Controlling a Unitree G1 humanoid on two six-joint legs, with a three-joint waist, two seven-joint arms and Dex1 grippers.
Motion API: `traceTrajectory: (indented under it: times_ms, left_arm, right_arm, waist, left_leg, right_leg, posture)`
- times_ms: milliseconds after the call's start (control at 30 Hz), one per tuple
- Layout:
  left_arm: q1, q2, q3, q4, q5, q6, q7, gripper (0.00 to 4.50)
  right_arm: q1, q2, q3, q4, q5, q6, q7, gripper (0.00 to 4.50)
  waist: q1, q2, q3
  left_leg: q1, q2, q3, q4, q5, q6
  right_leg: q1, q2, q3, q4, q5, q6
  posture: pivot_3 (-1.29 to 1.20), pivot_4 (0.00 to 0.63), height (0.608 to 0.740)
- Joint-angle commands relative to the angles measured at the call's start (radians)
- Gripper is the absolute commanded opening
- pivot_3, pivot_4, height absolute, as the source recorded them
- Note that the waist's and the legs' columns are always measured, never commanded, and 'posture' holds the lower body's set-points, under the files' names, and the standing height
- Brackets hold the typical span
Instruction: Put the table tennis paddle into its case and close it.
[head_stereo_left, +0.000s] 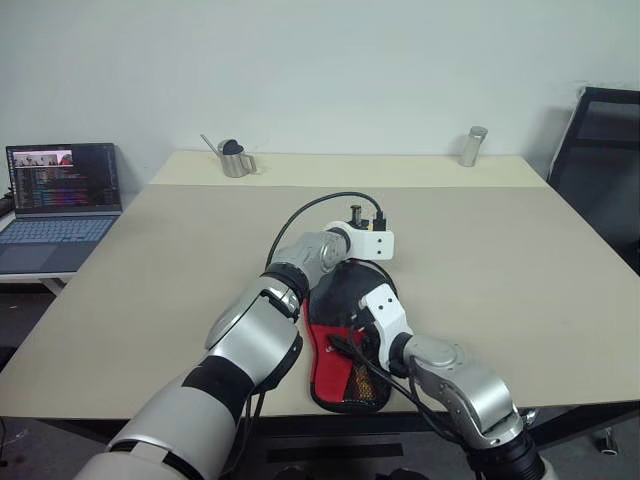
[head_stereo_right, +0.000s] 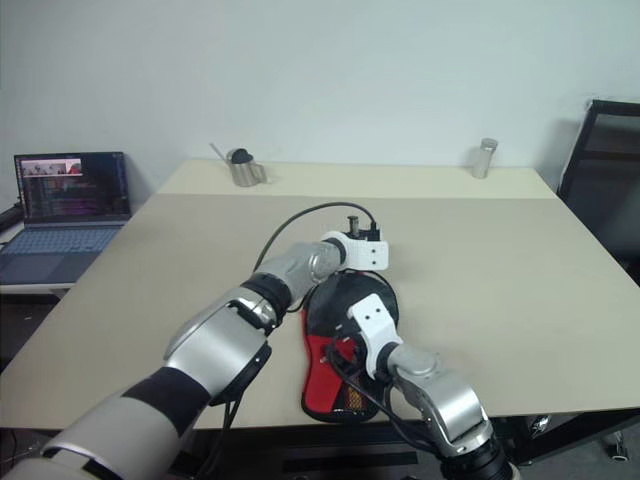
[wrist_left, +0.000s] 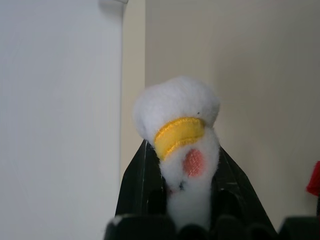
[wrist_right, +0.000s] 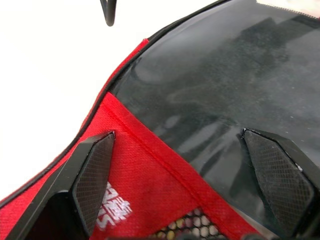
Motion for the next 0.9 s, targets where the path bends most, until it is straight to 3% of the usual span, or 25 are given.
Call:
traceTrajectory:
  times_ms: [33,467,900]
  left_arm:
    - [-0.065,-0.019,-0.007,-0.036,0.007,-0.021,0.033,0.47]
    - [-0.020,-0.045,0.029,-0.033,-0.036,-0.008,-0.095,0.47]
    - [-0.026,-0.105,0.013,-0.035,-0.034,-0.016,-0.083,0.47]
  right_arm:
    - [0.041,0.005,0.043,0.045,0.008,0.047,0.005,4.50]
    - [0.065,0.028,0.057,0.018,0.008,0.061,-0.021,4.50]
    - [0.092,0.054,0.073,-0.016,0.010,0.082,-0.058,4.50]
  waist:
    - [0.000,0.000,0.000]
    - [0.000,0.000,0.000]
    - [0.001,0.000,0.000]
  left_leg:
    - [0.000,0.000,0.000,0.000,0.000,0.000]
    - [0.000,0.000,0.000,0.000,0.000,0.000]
    - [0.000,-0.001,0.000,0.000,0.000,0.000]
  right_leg:
    - [0.000,0.000,0.000,0.000,0.000,0.000]
    - [0.000,0.000,0.000,0.000,0.000,0.000]
    - [0.000,-0.001,0.000,0.000,0.000,0.000]
  posture:
    - [0.00,0.150,0.740]
    - [0.00,0.150,0.740]
    - [0.00,0.150,0.740]
